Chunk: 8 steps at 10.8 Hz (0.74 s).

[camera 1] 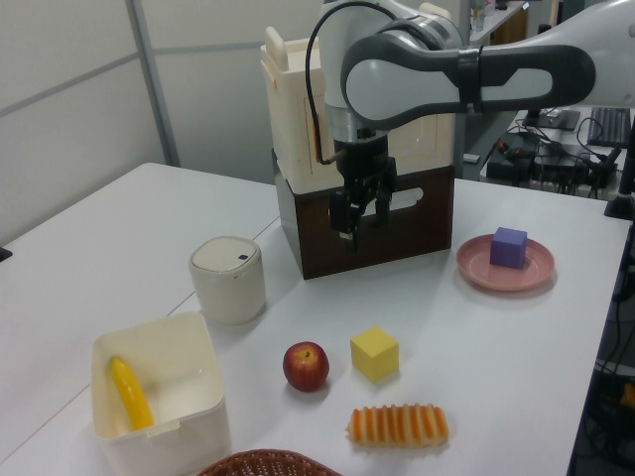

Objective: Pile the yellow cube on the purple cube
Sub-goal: 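Move the gripper over the yellow cube and lower it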

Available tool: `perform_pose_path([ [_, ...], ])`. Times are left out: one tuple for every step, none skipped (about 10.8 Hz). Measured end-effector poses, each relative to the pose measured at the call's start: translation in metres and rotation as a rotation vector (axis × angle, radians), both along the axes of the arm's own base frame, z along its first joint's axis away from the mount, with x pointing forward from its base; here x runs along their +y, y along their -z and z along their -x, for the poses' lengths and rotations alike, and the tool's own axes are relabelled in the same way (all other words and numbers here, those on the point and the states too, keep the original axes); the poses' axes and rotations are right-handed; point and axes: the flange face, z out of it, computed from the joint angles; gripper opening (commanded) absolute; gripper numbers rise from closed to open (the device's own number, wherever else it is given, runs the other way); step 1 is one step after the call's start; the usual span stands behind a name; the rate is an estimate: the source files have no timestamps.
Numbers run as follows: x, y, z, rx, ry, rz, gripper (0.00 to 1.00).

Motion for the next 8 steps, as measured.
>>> perform_pose_path([
  [0.0005,-0.0002,0.0001,0.001,0.000,-0.005,1.00],
  [0.0019,-0.0001,0.0003,0.002,-0.006,-0.007,1.00],
  [0.0043,0.0002,0.0008,0.006,-0.011,-0.007,1.00],
  [0.0067,0.0003,0.0010,0.008,-0.015,-0.007,1.00],
  [0.0074,0.0001,0.0010,0.007,-0.016,-0.007,1.00],
  [0.0074,0.0000,0.0010,0.007,-0.016,-0.007,1.00],
  [0.0074,0.0000,0.0010,0.007,-0.017,-0.007,1.00],
  [0.0074,0.0000,0.0010,0.007,-0.019,-0.007,1.00],
])
